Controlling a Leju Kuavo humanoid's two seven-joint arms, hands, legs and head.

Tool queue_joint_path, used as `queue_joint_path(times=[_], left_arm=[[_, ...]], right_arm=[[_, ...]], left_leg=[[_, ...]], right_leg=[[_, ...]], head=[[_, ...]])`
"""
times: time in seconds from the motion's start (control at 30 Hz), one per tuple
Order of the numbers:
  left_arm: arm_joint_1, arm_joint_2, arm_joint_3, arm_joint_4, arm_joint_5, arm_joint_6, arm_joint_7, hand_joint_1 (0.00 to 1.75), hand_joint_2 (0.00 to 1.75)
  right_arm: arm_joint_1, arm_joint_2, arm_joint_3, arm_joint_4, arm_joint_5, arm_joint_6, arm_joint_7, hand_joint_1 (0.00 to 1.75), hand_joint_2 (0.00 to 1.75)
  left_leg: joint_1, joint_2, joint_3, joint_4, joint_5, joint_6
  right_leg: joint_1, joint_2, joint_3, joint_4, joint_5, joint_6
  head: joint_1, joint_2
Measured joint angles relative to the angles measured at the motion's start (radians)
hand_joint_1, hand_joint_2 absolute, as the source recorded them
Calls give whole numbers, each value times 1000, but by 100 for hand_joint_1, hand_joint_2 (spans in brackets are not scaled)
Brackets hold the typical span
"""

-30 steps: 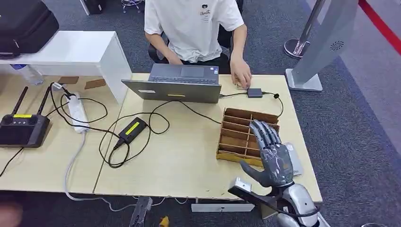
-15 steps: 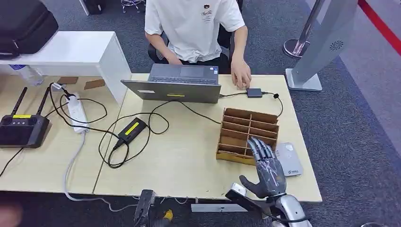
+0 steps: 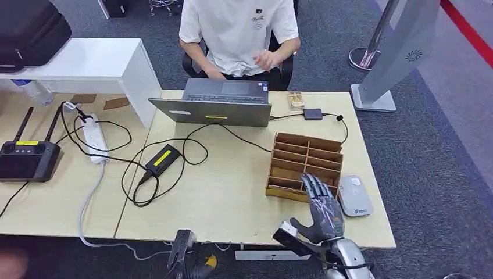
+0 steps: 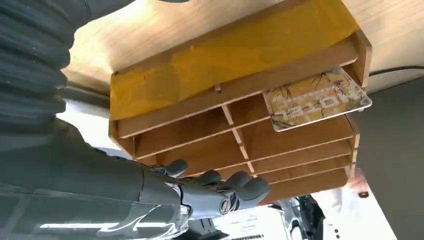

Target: Pass the card to the sensor for recognition and then transmit it.

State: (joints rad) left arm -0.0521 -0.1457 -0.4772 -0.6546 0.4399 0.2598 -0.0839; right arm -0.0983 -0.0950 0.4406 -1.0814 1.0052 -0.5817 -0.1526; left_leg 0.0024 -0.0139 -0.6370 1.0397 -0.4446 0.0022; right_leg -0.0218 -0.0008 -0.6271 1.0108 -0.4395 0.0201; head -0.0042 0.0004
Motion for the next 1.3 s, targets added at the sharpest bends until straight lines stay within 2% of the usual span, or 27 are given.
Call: queue_joint_path(times=[0.4, 1.3], left_arm=[[-9, -15, 8, 10, 11, -11, 14, 0, 175], [-22, -29, 8, 23, 24, -9, 24, 0, 175]], right_arm=[[-42, 51, 4, 76, -11, -7, -8, 0, 175], [-73, 85, 22, 132, -39, -12, -10, 0, 175]], left_leg=[[0, 0, 0, 0, 0, 0], [0, 0, 0, 0, 0, 0]], right_leg=[[0, 0, 0, 0, 0, 0], [0, 0, 0, 0, 0, 0]], head=[[0, 0], [0, 0]])
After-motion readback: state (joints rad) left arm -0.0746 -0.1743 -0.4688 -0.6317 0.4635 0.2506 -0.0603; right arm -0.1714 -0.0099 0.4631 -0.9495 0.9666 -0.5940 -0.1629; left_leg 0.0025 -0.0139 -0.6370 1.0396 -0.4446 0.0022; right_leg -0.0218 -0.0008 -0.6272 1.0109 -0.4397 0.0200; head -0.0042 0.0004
